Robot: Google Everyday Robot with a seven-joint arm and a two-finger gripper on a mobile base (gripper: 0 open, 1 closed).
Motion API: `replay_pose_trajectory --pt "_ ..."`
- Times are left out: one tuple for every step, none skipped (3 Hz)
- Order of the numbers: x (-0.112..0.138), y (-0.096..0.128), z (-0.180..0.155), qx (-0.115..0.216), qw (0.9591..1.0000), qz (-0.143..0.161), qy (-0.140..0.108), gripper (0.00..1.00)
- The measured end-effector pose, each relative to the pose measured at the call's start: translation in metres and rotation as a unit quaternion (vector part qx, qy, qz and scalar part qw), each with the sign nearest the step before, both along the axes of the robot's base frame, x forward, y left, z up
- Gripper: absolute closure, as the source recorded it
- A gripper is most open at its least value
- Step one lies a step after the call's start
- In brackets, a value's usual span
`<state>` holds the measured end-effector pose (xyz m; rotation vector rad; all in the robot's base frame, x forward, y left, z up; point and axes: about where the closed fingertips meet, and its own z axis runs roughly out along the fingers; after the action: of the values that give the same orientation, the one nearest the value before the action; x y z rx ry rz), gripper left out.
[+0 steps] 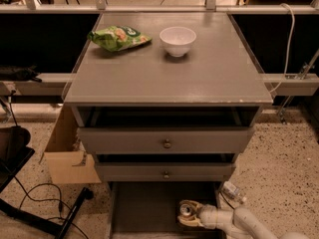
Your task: Place orange can into bottom drawer
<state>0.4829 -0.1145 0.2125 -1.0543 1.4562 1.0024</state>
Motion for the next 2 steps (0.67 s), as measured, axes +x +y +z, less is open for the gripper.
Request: replay_pose_trajectory --pt "0.0 0.0001 0.0 0.0 1.0 0.0 0.0 0.5" --pt "0.0 0.0001 0.0 0.0 1.0 0.0 0.0 0.19"
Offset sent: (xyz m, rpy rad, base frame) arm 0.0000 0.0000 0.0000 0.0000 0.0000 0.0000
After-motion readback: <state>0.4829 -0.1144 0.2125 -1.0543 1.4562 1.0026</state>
